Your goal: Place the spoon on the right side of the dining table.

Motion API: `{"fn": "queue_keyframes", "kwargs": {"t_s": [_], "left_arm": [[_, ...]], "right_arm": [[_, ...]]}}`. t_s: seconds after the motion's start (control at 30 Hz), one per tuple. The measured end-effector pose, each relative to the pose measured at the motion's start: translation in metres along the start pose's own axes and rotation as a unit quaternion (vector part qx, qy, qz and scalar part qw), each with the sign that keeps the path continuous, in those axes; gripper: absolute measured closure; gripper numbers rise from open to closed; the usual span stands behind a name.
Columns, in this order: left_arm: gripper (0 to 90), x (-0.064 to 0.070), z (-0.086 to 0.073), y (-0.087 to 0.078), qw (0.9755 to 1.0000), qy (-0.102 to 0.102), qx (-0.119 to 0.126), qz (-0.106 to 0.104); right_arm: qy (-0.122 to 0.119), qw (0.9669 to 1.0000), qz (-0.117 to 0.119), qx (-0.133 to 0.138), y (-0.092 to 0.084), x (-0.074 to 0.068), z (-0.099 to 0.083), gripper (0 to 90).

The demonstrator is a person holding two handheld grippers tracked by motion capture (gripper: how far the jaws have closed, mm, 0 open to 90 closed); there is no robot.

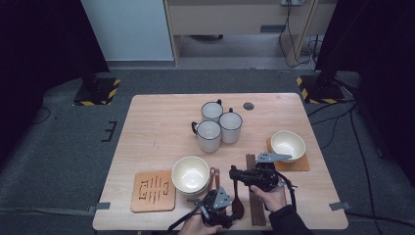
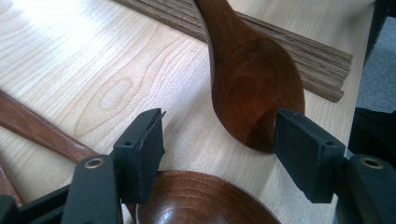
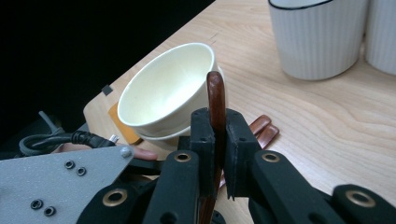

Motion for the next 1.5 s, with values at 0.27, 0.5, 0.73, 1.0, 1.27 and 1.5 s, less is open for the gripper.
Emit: {"fn": "queue_keyframes", "kwargs": {"t_s": [0.27, 0.5, 0.73, 1.0, 1.27, 1.5], "left_arm": [[33.1, 0.0, 0.007, -0.011, 0.9995, -0.003, 0.03, -0.002], [35.2, 0.0, 0.011, -0.018, 0.9988, -0.008, 0.047, -0.01], [36.8, 0.001, 0.016, -0.026, 0.9978, -0.011, 0.062, -0.019], [37.5, 0.003, 0.022, -0.038, 0.9954, -0.02, 0.084, -0.042], [37.2, -0.003, 0.031, -0.055, 0.9923, -0.03, 0.113, -0.041], [37.1, -0.012, 0.039, -0.071, 0.9886, -0.039, 0.142, -0.03]], "right_arm": [[-0.008, 0.9995, -0.023, 0.021, -0.01, 0.005, 0.007, 83.8], [-0.013, 0.9983, -0.042, 0.037, -0.02, 0.008, 0.015, 83.8], [-0.015, 0.997, -0.055, 0.053, -0.027, 0.012, 0.021, 83.8], [-0.013, 0.9956, -0.067, 0.064, -0.033, 0.015, 0.024, 83.8], [-0.011, 0.9943, -0.078, 0.072, -0.037, 0.019, 0.026, 83.8], [-0.01, 0.9934, -0.084, 0.077, -0.038, 0.02, 0.027, 83.9]]}}
Point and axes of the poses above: each handheld gripper's, and its own axes: y roughly forward along the jaws, z roughly out of its top, x roughly to its right, the point moved 3 cm from there along y, roughly forward along the jaws, and after that the axes turned 13 degrees about -y, right-handed, at the moved point
